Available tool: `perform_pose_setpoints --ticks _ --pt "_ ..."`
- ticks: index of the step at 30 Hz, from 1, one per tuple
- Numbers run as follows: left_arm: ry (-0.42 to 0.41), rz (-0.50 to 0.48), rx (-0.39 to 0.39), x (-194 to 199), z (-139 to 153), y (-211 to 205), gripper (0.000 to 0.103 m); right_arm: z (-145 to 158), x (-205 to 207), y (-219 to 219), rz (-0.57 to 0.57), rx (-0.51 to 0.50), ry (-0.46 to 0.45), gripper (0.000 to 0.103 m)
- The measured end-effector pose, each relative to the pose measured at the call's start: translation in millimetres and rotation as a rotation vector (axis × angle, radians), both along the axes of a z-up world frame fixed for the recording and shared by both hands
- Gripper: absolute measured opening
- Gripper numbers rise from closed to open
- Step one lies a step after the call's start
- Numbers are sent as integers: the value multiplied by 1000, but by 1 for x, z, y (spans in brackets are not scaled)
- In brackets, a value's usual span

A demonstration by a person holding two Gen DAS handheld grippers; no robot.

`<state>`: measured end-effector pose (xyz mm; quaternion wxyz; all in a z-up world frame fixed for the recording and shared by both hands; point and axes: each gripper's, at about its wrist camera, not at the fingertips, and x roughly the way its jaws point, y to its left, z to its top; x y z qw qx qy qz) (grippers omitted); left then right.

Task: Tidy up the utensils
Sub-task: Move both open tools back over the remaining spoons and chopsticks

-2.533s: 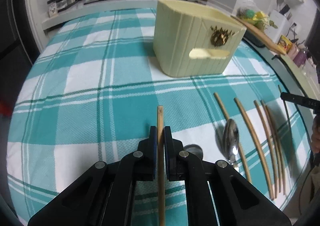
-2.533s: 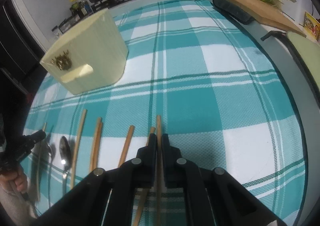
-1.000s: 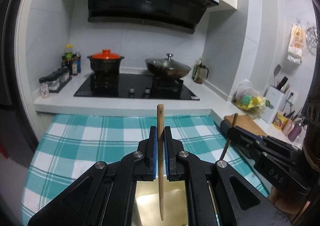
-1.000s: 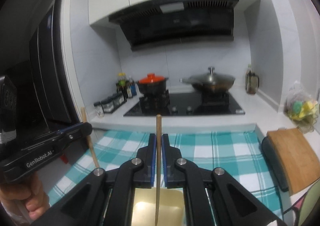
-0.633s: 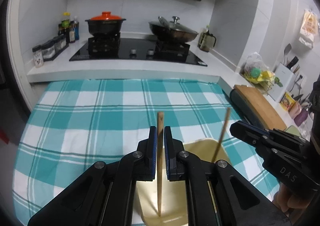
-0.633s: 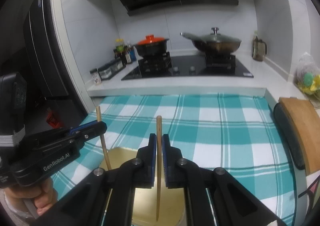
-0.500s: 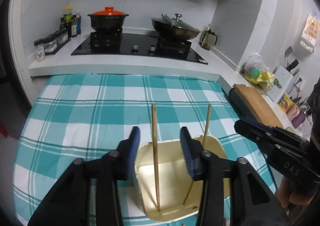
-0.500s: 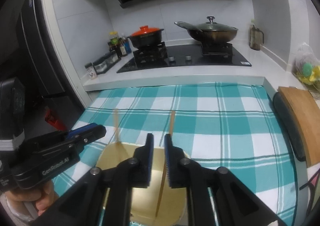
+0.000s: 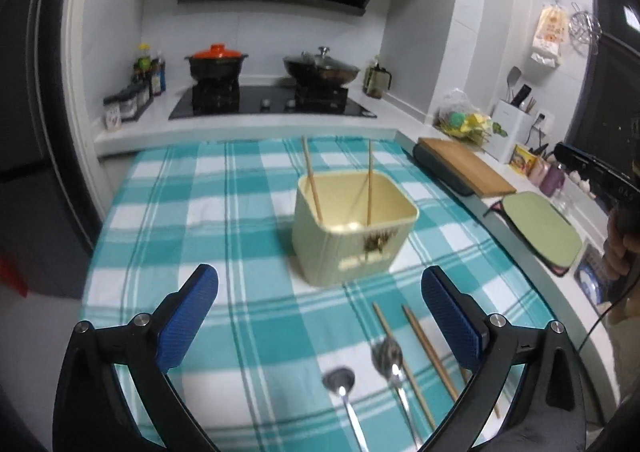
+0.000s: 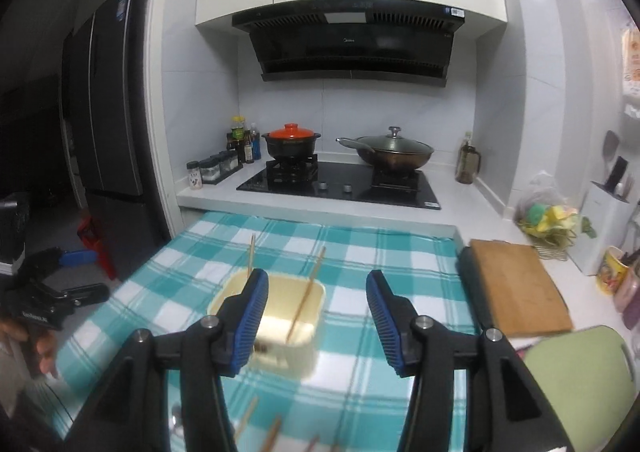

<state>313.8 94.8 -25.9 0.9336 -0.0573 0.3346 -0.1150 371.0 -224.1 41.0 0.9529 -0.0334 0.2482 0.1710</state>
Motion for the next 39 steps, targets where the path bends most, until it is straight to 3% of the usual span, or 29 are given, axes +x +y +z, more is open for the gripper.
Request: perform_pose_setpoints --ticks 3,8,11,16,23,28,39 --pt "72 54 -16 -46 -43 11 102 -17 -48 -27 -40 -3 8 53" --pt "196 148 67 -94 -110 9 102 -69 -114 -55 -177 -33 30 53" --pt "242 147 63 -108 -129 -1 102 -111 -146 -60 -257 -53 67 53" --pt "201 91 -20 -119 -135 -21 102 -175 -182 -43 -273 -104 131 53" --pt "240 85 23 -122 -153 -37 102 -222 -184 -38 -272 10 296 52" --pt "226 103 37 -125 -153 -39 102 -235 -170 -38 -266 31 371 37" --pt "201 122 54 -127 -150 -37 102 -252 -101 -21 -186 73 476 18"
